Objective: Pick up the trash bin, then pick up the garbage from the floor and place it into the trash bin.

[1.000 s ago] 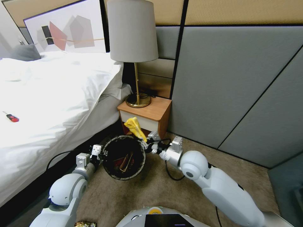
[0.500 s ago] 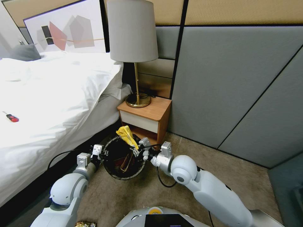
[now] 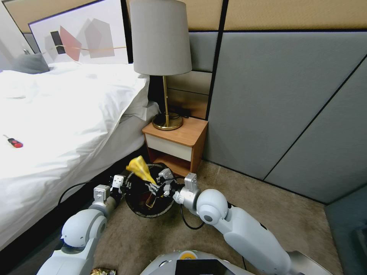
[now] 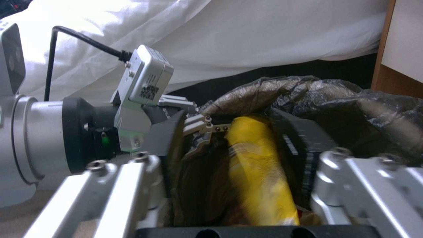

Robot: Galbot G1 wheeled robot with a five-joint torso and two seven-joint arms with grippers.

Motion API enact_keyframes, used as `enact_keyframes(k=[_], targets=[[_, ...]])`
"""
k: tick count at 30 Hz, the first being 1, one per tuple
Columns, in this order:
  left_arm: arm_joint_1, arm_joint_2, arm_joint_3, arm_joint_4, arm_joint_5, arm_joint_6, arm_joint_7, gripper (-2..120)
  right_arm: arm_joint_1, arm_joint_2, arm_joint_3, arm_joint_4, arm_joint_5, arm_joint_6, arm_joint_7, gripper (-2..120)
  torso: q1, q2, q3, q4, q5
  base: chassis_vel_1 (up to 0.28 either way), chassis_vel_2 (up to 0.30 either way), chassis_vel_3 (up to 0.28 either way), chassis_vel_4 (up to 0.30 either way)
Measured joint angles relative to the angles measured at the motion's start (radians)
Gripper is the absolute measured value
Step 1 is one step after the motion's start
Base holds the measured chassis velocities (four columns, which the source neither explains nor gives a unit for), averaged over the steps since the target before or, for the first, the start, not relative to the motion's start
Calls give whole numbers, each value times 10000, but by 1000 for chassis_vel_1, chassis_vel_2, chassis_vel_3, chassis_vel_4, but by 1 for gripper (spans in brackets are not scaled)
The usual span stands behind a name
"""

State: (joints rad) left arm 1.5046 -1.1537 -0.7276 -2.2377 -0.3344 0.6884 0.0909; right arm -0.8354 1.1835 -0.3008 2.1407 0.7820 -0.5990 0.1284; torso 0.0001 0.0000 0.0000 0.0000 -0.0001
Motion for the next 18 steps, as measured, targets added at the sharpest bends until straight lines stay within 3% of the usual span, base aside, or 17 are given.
enact_keyframes(k=[3, 11, 18], targets=[[-9, 13, 10, 26, -5, 3, 6, 1, 0, 57, -4, 6, 0, -1, 71, 72, 0, 0, 0, 0, 0, 0, 0, 0, 0], [-33, 55, 14, 61, -17, 15, 17, 1, -1, -12, 76, 313, 86, 7, 278, 98, 0, 0, 0, -1, 0, 0, 0, 0, 0], [-52, 95, 22, 90, -34, 49, 26, 1, 0, -59, 343, 582, 205, 32, 347, 100, 0, -1, 0, -1, 1, 0, 0, 0, 0]])
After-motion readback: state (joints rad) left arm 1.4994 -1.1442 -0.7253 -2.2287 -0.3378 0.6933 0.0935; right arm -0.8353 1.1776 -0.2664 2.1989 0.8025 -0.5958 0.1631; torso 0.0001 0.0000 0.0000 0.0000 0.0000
